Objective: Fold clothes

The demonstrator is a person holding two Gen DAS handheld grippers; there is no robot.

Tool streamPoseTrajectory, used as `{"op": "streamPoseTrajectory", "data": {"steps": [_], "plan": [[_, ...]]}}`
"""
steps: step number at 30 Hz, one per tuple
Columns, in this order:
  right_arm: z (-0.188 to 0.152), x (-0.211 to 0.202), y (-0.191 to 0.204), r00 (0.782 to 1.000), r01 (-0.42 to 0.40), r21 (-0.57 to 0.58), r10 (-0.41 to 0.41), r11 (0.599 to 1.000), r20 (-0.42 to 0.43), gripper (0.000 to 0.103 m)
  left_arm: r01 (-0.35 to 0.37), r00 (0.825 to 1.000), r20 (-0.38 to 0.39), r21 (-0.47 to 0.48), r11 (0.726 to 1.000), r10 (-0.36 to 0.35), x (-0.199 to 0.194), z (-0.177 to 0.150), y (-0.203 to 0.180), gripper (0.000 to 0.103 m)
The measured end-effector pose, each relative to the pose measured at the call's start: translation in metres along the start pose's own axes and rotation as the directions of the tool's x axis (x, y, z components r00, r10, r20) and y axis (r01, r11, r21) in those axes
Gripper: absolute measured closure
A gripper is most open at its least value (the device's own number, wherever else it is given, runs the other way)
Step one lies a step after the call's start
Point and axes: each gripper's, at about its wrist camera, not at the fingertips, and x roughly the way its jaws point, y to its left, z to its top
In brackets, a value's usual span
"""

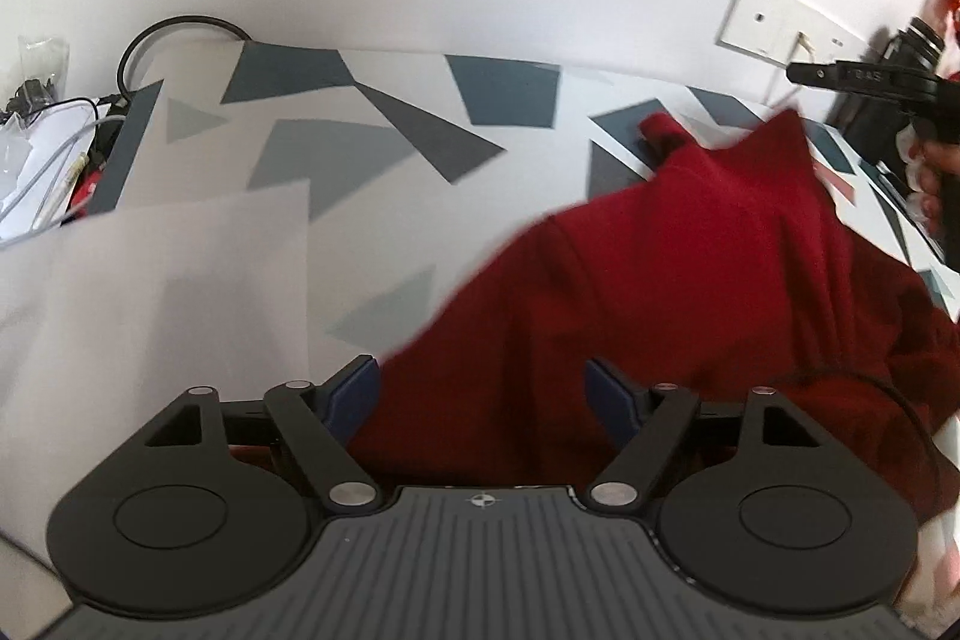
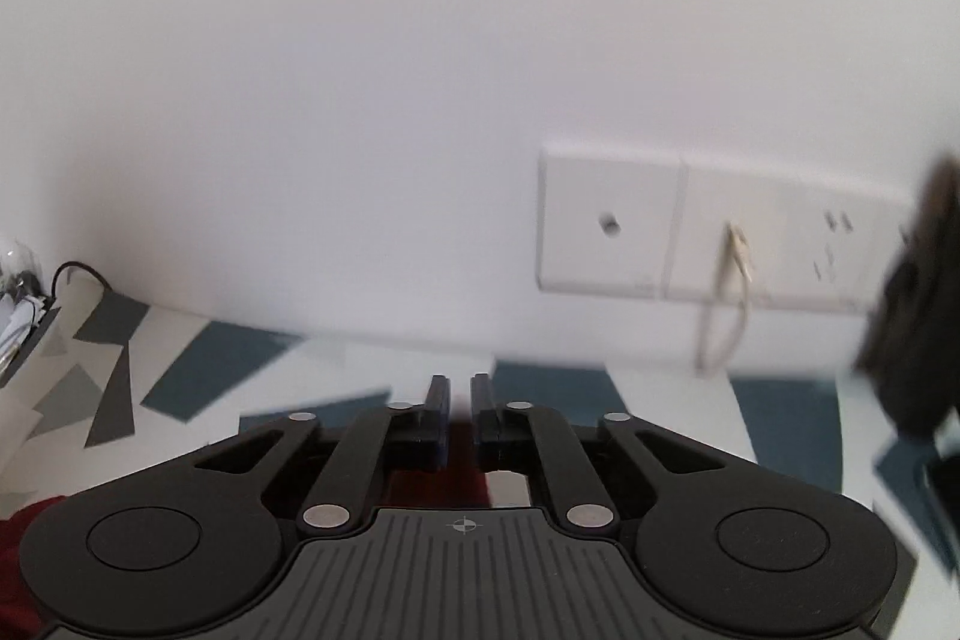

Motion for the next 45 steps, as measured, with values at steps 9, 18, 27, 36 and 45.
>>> {"op": "streamPoseTrajectory", "data": {"steps": [9,18,27,36,45], "plan": [[-0.049,-0.047,-0.051,0.982,-0.005,0.092,0.022,0.996,-0.187,0.057,-0.014,1.0,-0.02,0.013,1.0,0.014,0.024,0.02,0.017,0.022],[-0.141,-0.097,-0.081,0.933,0.099,0.268,0.004,0.958,-0.359,0.058,-0.013,0.999,-0.027,0.165,0.986,0.018,0.036,0.019,-0.008,0.058],[-0.118,-0.156,-0.054,0.965,0.229,0.046,-0.221,0.972,-0.138,0.093,-0.009,0.999,-0.038,0.097,0.995,0.013,0.017,0.021,0.005,0.099],[-0.132,-0.155,-0.055,0.904,0.046,0.117,0.009,0.992,-0.427,0.064,-0.012,0.997,-0.081,0.061,0.998,0.017,-0.001,0.002,0.018,0.085],[-0.099,-0.113,-0.097,0.974,0.086,0.258,-0.027,0.962,-0.224,0.06,0.053,0.999,0.003,0.02,0.998,-0.053,0.007,0.039,0.01,0.065]]}}
